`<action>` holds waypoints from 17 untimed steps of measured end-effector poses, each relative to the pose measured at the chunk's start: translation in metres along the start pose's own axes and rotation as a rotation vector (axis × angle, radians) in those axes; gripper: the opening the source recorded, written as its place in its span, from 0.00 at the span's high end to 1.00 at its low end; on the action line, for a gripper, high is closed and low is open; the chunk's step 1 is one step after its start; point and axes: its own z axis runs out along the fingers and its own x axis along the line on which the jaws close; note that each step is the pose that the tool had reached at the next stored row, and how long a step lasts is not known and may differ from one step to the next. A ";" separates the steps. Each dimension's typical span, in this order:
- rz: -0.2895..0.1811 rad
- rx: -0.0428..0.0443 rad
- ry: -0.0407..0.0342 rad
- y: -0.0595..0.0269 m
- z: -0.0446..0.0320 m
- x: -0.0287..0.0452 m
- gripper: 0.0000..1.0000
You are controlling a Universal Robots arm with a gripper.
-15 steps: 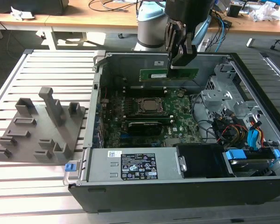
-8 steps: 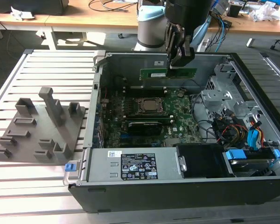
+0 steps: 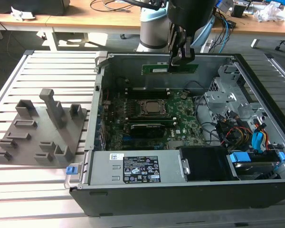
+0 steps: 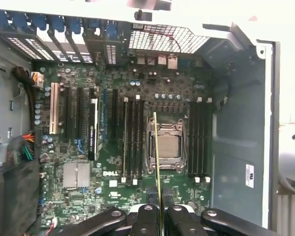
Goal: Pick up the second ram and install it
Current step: 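Pick up the second ram and move it above second insertion slot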
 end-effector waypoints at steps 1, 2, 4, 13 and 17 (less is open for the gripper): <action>0.000 -0.0002 0.0076 -0.0001 0.0000 0.0001 0.86; 0.000 -0.0002 0.0085 0.0000 0.0000 0.0000 0.86; 0.000 -0.0002 0.0093 -0.0001 0.0017 0.0002 0.86; 0.000 -0.0004 0.0092 -0.0006 0.0235 0.0029 0.86; 0.000 -0.0004 0.0092 -0.0009 0.0339 0.0042 0.86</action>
